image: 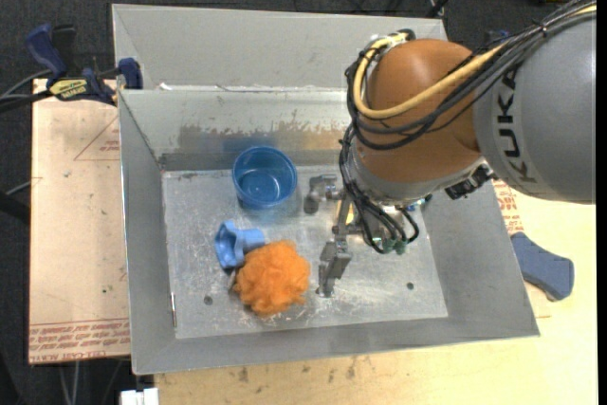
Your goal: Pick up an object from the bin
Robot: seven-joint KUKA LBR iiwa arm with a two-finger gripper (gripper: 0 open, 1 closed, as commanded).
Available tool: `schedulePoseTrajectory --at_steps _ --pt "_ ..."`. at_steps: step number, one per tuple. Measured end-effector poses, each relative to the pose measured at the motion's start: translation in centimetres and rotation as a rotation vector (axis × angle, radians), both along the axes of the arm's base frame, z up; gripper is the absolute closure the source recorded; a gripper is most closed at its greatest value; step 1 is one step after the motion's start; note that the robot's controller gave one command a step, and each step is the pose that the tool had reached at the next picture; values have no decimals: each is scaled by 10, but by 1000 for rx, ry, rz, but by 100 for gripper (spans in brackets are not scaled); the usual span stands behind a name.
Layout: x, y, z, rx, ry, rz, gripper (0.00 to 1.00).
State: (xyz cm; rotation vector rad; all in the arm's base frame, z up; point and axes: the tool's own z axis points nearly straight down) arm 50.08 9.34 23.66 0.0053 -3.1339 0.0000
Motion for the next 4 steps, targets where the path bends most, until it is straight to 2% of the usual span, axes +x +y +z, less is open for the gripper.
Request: schedulePoseTrajectory --at_steps 1,2,3,4 --pt "2 -1 4 1 -8 -4 0" --pt "-7 15 -60 2 -13 -34 0" --pt "-10 33 -83 0 -3 83 0" --pt "-16 41 -119 1 -11 -140 0"
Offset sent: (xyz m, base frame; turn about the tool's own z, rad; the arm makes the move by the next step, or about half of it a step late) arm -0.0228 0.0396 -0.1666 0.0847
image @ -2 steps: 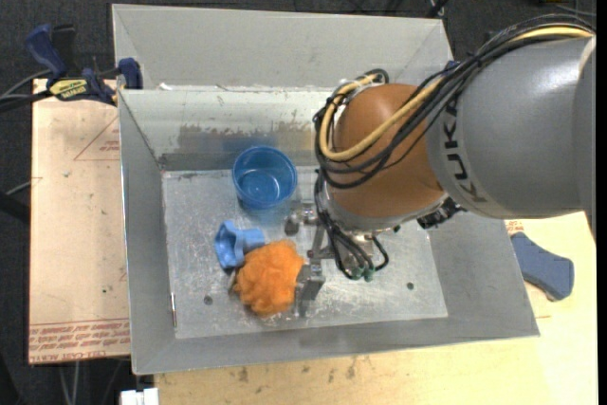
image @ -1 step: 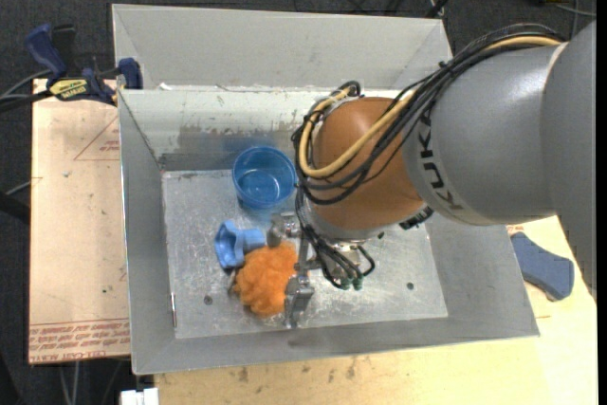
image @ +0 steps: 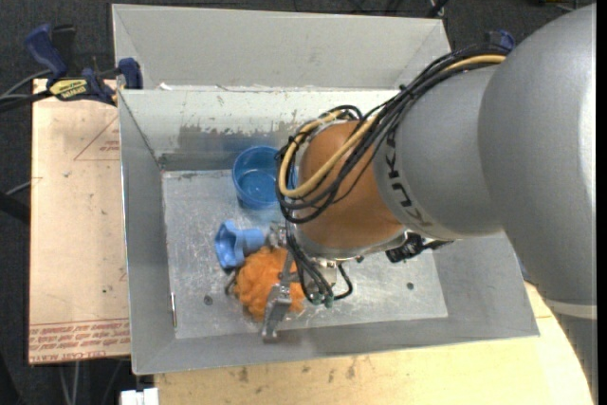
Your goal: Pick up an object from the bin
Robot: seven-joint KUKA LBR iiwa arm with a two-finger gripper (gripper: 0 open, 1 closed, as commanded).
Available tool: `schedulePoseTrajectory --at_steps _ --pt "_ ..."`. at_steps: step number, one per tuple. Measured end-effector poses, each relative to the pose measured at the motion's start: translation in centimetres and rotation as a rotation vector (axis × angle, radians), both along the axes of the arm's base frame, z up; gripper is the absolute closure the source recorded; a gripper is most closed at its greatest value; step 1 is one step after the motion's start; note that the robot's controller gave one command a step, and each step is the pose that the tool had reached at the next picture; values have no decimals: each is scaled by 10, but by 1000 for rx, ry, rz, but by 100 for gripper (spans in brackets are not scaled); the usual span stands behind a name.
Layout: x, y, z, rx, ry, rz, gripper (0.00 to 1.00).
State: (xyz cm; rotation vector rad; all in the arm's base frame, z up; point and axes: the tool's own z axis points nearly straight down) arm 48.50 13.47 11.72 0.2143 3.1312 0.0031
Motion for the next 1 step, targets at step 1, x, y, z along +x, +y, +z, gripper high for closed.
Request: schedulePoseTrajectory --at_steps 1 --pt "1 -12 -36 0 -6 184 0"
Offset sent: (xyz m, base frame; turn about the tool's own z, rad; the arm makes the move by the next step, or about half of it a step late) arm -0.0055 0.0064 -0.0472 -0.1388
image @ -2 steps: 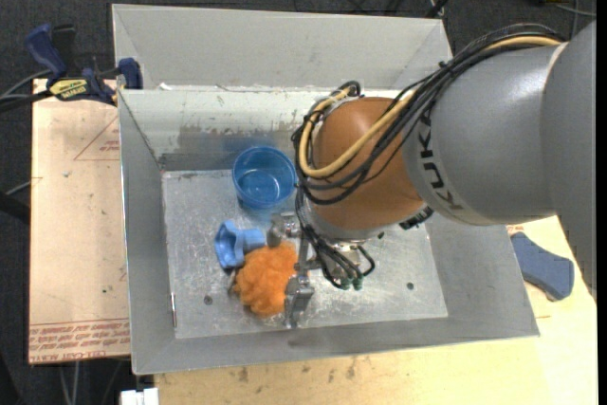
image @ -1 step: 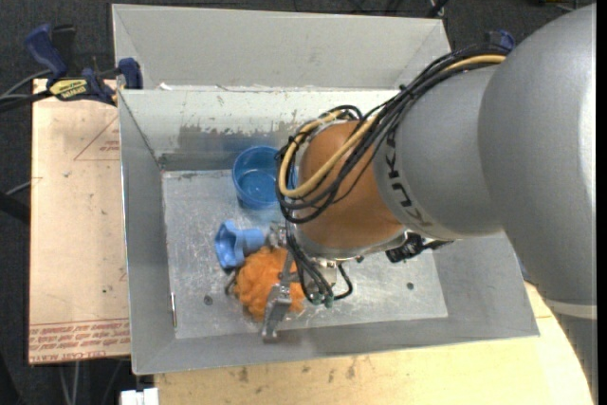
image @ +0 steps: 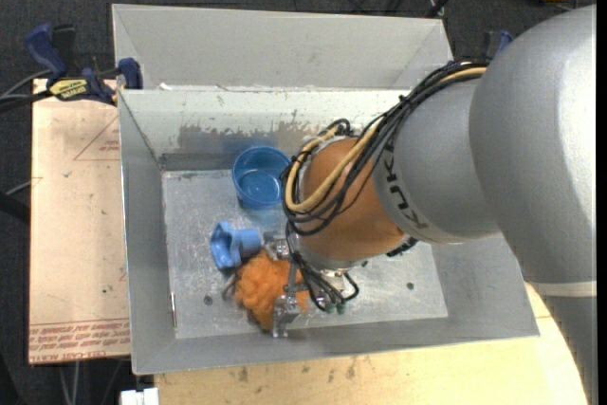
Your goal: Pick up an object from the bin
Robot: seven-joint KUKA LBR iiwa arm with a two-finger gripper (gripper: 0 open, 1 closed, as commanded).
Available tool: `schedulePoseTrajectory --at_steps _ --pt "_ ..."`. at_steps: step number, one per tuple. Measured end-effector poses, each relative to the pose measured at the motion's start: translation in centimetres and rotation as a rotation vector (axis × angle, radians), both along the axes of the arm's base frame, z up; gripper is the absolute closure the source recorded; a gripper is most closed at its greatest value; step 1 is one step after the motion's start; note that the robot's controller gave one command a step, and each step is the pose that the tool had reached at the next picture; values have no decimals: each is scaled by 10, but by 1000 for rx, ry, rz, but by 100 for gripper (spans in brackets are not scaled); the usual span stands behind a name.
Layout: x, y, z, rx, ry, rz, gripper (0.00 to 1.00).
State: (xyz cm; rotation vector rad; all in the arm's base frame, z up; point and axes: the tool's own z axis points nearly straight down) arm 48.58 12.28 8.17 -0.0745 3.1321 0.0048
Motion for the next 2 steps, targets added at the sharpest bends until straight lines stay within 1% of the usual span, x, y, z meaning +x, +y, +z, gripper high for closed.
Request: schedulePoseTrajectory --at_steps 1,2 --pt "-4 19 -9 -1 2 -46 100" --pt "-4 19 -9 -1 2 -47 100"
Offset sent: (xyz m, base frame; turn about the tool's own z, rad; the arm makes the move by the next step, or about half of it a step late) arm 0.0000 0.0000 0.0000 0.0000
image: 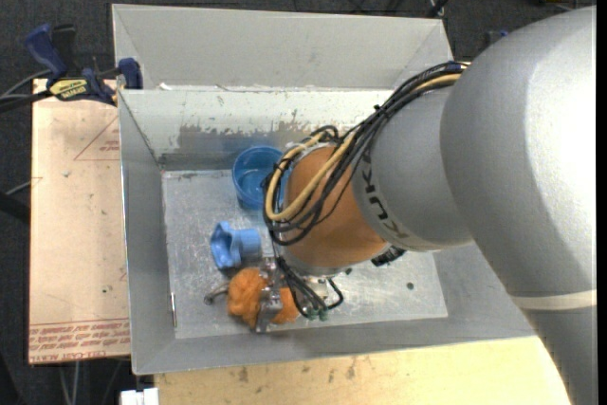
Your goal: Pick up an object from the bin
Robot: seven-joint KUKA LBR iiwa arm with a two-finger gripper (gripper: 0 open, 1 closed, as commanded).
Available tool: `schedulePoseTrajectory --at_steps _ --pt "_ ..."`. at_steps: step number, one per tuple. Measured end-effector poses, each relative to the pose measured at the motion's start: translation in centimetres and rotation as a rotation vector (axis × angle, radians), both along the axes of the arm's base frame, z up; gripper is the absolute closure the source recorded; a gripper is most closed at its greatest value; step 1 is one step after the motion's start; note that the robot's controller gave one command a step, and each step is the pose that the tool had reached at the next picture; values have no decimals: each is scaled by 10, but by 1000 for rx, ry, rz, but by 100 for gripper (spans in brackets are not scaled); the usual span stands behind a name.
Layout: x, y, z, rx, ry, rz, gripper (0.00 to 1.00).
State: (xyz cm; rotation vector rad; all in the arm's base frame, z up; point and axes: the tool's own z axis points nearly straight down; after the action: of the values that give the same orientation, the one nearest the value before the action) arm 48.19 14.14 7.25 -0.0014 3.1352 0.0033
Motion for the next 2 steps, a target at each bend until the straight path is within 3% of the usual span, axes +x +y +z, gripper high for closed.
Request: schedulePoseTrajectory --at_steps 2 --pt "-3 0 19 -3 11 0 100"
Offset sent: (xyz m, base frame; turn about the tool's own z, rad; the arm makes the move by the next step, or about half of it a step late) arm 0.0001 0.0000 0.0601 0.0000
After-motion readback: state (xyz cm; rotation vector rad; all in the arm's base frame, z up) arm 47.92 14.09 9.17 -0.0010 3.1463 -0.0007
